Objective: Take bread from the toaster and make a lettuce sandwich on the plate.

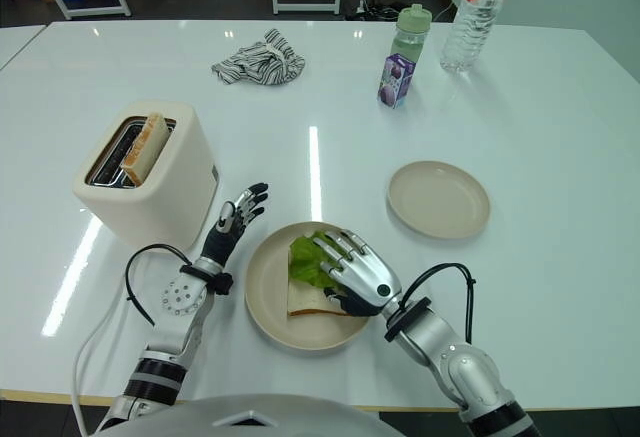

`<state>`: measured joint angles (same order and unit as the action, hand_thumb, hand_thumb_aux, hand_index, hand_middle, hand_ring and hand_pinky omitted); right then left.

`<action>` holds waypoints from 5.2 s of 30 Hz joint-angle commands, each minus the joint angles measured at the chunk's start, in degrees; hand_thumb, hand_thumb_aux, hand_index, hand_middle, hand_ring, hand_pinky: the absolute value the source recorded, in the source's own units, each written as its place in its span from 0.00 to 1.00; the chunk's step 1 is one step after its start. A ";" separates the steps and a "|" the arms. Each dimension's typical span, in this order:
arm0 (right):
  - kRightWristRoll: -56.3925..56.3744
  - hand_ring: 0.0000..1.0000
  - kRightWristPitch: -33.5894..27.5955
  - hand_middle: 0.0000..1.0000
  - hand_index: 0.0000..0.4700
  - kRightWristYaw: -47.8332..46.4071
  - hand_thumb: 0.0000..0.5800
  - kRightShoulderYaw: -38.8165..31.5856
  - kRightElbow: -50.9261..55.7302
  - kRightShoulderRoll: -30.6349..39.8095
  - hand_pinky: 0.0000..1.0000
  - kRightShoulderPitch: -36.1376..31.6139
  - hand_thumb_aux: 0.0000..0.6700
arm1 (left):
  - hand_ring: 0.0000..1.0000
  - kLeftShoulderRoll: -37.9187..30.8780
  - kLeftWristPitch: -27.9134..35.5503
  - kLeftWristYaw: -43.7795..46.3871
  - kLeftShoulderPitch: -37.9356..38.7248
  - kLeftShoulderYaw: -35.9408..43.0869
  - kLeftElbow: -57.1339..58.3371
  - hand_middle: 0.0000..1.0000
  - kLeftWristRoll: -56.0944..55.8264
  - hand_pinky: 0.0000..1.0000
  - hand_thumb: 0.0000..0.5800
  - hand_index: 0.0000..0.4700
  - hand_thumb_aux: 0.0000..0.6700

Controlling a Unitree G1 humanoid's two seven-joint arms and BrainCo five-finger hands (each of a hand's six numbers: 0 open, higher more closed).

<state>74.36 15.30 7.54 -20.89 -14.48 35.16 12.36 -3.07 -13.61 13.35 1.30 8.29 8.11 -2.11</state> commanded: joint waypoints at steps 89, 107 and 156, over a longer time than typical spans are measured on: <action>-73.08 0.00 -8.12 0.00 0.00 -12.31 0.00 22.95 -27.52 -8.81 0.00 9.90 0.00 | 0.00 -1.52 1.53 0.15 0.59 -0.86 -4.80 0.00 1.11 0.00 0.00 0.00 0.00; -83.03 0.00 -19.16 0.00 0.00 -12.28 0.00 28.87 -6.89 -18.99 0.00 2.58 0.00 | 0.00 -17.18 8.03 -16.32 0.17 -17.11 -28.32 0.00 37.76 0.00 0.00 0.00 0.00; -73.78 0.00 -14.93 0.00 0.00 -13.16 0.00 28.28 -2.35 -20.91 0.00 3.07 0.00 | 1.00 -18.90 -4.74 -41.16 -5.09 -15.86 -34.06 1.00 35.47 1.00 1.00 1.00 1.00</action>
<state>-1.08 -0.35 -5.84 8.09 -17.81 13.99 16.04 -23.05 -17.63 -30.62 -2.38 -8.90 -23.84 37.67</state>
